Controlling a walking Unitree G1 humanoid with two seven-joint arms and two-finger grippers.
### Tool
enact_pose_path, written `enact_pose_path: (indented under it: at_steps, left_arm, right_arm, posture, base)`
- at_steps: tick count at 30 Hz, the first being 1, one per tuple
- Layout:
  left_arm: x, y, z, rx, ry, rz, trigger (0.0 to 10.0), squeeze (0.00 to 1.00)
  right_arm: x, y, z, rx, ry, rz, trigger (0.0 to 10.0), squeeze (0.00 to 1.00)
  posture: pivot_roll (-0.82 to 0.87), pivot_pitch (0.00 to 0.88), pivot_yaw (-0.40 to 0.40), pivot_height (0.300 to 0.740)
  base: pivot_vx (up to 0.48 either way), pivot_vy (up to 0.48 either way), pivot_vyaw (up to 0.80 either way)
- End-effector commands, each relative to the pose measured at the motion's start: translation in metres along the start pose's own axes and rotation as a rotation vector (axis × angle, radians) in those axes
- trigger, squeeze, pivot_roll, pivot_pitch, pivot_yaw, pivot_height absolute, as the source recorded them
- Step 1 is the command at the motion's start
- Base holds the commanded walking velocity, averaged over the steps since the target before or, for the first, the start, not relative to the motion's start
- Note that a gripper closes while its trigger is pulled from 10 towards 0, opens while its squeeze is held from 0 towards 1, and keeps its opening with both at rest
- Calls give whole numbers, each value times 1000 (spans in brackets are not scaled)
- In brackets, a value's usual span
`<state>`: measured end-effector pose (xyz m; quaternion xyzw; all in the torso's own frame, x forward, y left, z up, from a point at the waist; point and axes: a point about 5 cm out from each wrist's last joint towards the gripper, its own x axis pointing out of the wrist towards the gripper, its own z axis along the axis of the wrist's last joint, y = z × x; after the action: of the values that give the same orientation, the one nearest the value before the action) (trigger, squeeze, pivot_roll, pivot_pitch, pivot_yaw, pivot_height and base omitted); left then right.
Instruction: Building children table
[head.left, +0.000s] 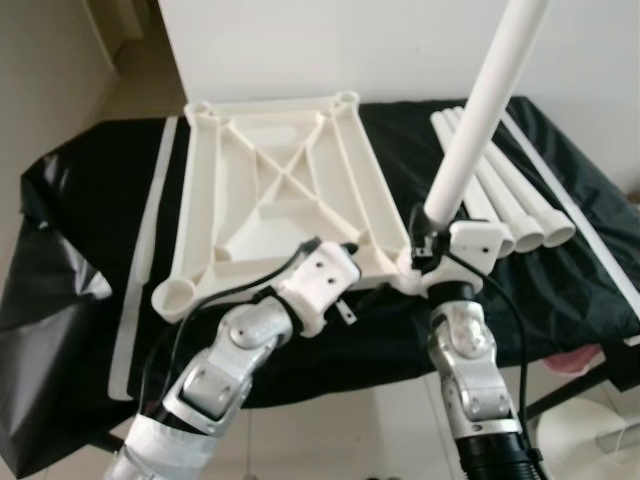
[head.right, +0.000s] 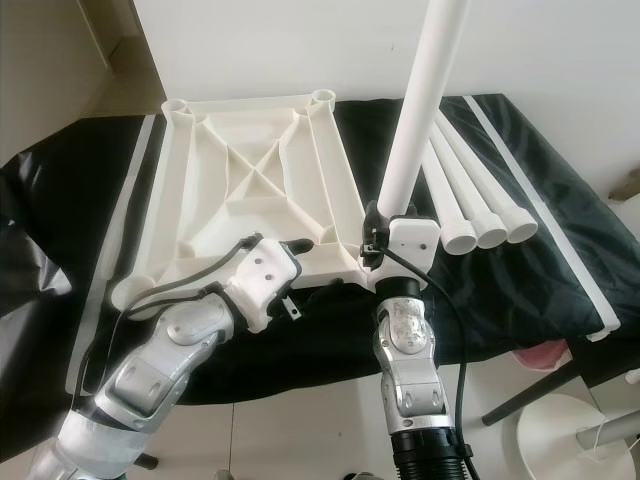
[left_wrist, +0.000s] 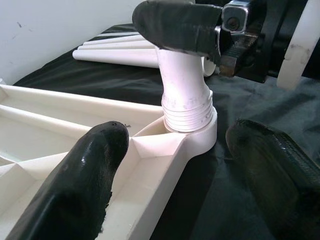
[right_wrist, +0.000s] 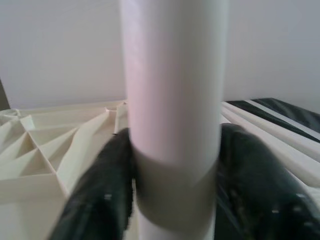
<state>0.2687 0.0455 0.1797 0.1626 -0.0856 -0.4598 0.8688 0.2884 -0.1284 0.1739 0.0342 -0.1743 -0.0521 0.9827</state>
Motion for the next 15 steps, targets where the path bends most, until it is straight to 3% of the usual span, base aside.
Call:
enact_pose_path:
  at_steps: [1,12,13,15]
  left_arm:
    - [2,-7,-1,10,12,-68,10000,0]
    - [3,-11,-2,15,14,-84,10000,0]
    - [3,-11,-2,17,15,-86,10000,0]
    - [4,-11,-3,20,19,-91,10000,0]
  right_arm:
    - [-10,-4,-20,31,105,-48,10000,1000]
    - [-11,-5,-20,36,96,-48,10000,1000]
    - [-10,-5,-20,49,102,-25,10000,0]
    - [-8,-5,-22,70,112,17,10000,0]
  posture:
    - [-24,69,10,740]
    - [-28,57,11,740]
    - [-30,53,15,740]
    - [-31,51,17,740]
  base:
    - [0,0,0]
    - [0,0,0]
    - [0,0,0]
    - [0,0,0]
